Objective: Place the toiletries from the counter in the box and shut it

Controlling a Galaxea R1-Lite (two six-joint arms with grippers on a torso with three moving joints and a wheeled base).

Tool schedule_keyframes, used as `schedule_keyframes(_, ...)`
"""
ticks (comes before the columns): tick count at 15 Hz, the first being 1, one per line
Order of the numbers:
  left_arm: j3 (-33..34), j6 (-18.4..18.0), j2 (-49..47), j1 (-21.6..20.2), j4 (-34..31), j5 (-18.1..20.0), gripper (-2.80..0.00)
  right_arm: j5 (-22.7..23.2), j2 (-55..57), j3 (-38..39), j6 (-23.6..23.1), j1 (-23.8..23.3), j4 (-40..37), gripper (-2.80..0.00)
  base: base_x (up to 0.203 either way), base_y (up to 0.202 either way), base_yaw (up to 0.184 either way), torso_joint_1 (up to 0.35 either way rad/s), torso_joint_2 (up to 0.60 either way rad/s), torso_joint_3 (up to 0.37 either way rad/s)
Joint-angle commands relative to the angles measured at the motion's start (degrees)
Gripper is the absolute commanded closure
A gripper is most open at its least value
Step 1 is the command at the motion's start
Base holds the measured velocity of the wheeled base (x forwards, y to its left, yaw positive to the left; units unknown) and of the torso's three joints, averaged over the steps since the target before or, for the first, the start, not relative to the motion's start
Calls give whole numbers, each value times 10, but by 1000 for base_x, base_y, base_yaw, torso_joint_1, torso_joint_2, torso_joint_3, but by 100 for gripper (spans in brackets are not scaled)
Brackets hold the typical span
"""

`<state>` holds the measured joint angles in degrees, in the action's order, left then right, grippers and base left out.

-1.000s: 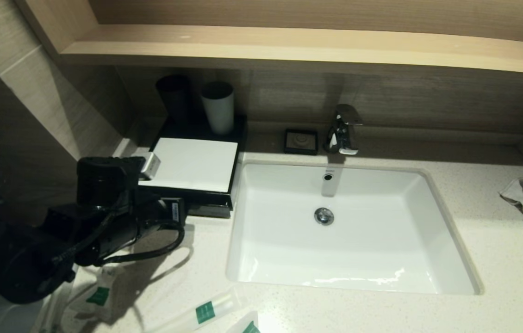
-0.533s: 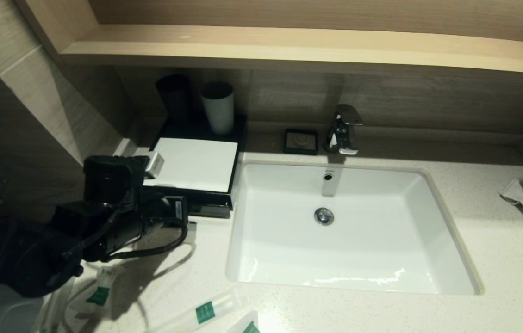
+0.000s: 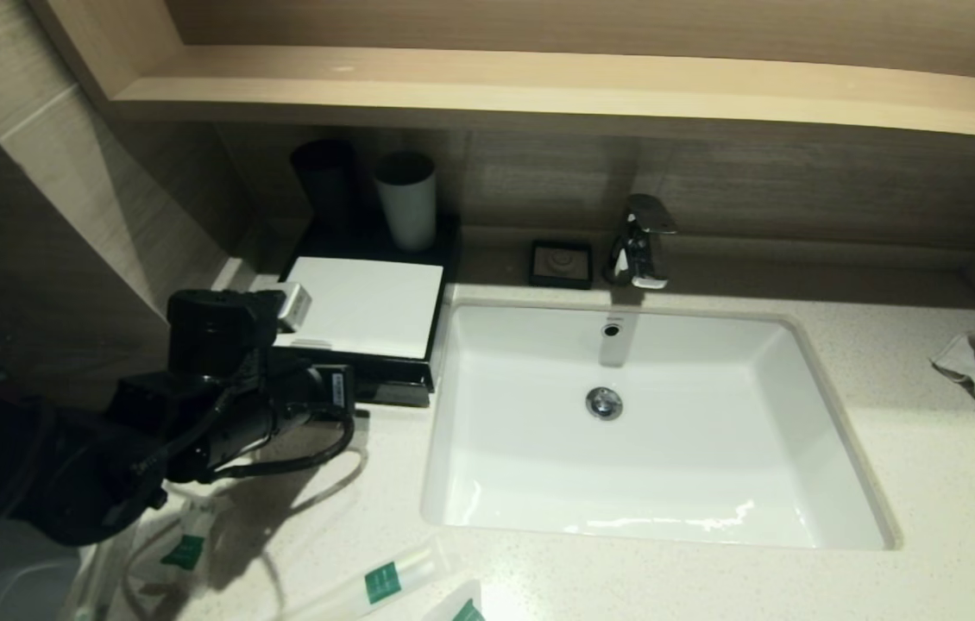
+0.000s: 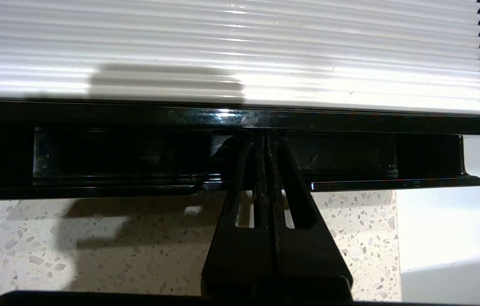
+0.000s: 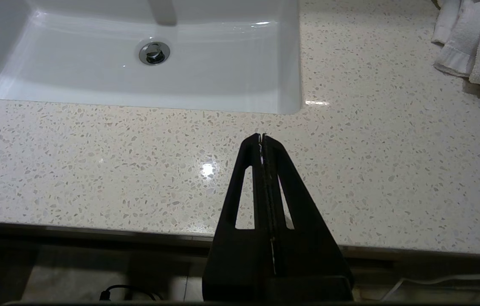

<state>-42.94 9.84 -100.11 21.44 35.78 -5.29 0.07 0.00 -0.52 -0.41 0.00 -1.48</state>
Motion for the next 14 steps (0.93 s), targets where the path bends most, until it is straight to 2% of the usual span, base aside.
schedule_keyframes(1,-1,1,-6,0,6,-1,0,0,0,0,0,0,0,0,0,0,0,0,0,0)
schedule_keyframes(14,-7,-7,-12,0,8,-1,0,0,0,0,0,0,0,0,0,0,0,0,0,0)
